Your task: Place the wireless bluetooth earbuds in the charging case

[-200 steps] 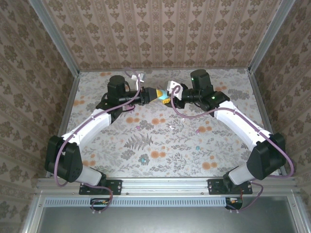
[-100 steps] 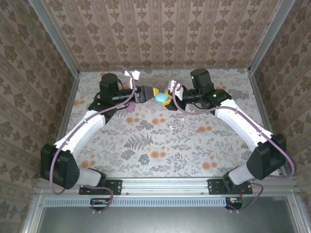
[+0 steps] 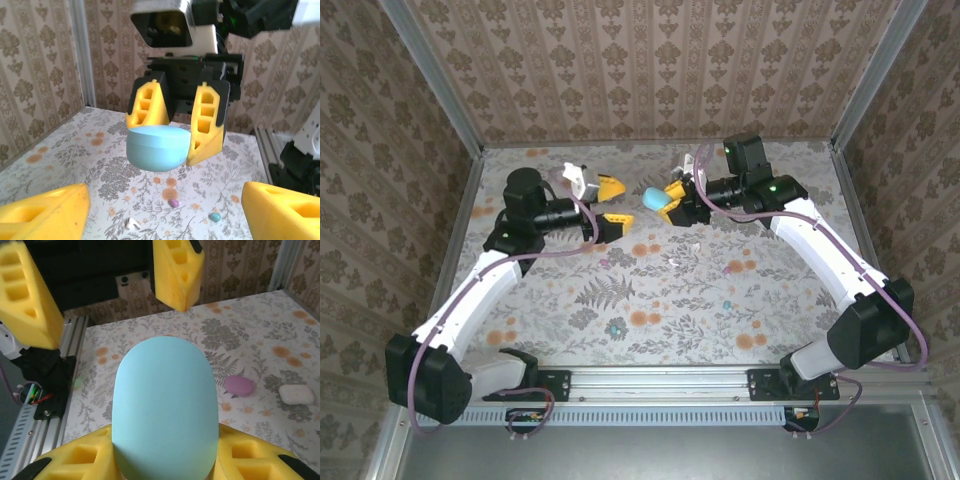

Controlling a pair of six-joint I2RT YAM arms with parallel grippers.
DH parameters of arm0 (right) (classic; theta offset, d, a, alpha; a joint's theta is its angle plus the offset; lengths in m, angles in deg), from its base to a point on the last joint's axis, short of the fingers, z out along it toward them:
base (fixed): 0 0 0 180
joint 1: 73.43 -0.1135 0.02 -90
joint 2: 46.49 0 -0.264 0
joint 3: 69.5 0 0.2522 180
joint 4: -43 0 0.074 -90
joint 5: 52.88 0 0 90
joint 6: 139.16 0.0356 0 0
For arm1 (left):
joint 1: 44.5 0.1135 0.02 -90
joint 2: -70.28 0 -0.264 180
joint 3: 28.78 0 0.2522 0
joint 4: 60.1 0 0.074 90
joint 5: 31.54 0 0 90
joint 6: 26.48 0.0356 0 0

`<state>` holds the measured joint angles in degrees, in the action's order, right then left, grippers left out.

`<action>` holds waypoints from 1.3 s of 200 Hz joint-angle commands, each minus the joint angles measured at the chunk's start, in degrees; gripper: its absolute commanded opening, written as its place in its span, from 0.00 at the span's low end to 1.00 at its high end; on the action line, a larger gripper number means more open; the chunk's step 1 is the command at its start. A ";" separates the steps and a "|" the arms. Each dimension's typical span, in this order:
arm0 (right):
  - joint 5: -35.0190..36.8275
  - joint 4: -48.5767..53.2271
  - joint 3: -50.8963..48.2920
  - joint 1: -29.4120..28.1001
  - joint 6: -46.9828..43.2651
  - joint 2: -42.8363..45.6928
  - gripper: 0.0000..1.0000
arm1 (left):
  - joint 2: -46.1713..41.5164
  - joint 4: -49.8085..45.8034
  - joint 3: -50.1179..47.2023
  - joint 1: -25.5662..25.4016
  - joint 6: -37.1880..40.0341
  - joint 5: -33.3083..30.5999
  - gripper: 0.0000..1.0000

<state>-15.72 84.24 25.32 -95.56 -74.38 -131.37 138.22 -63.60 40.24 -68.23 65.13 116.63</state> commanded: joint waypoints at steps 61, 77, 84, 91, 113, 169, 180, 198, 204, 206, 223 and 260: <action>-3.56 0.07 -0.45 -0.36 -1.81 1.62 0.33 | 4.71 -0.85 4.45 -4.09 4.16 4.72 0.71; -3.32 -0.28 -0.90 -0.41 -2.19 1.91 0.33 | 5.22 -0.77 4.85 -4.74 3.68 3.77 0.65; -3.41 -0.30 -0.87 -0.41 -2.19 2.05 0.33 | 5.40 -0.77 5.07 -5.00 3.75 3.70 0.65; -3.45 -0.26 -0.82 -0.43 -2.37 2.01 0.33 | 5.61 -0.80 5.18 -5.18 3.83 3.70 0.65; -3.47 0.12 -0.92 -0.60 -3.07 2.18 0.33 | 5.97 -0.94 5.41 -5.76 3.63 1.91 0.65; -4.16 0.33 -1.27 -0.73 -4.38 2.18 0.33 | 6.48 -0.91 5.82 -6.50 2.88 -0.44 0.68; -4.59 0.59 -1.23 -0.81 -4.76 1.92 0.33 | 6.63 -0.94 6.15 -6.68 2.96 -0.17 0.66; -4.72 0.86 -1.23 -0.97 -5.20 1.81 0.33 | 6.90 -0.86 6.29 -6.76 2.66 -0.11 0.57; -4.81 0.84 -1.19 -0.98 -5.28 1.78 0.33 | 7.01 -1.05 6.36 -6.71 2.79 0.15 0.56; -4.79 0.84 -1.24 -0.92 -5.26 1.79 0.33 | 7.00 -1.10 6.42 -6.69 2.85 0.18 0.56; -5.00 0.95 -1.10 -0.93 -5.35 1.78 0.33 | 7.19 -1.78 6.57 -6.78 3.01 0.14 0.56; -4.64 1.32 -1.12 -1.02 -6.31 1.79 0.33 | 7.60 -1.82 7.07 -6.90 2.25 0.10 0.56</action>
<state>-18.26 84.29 24.78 -96.26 -79.08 -130.76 145.37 -65.24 44.90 -74.55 68.10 115.67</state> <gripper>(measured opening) 0.378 0.558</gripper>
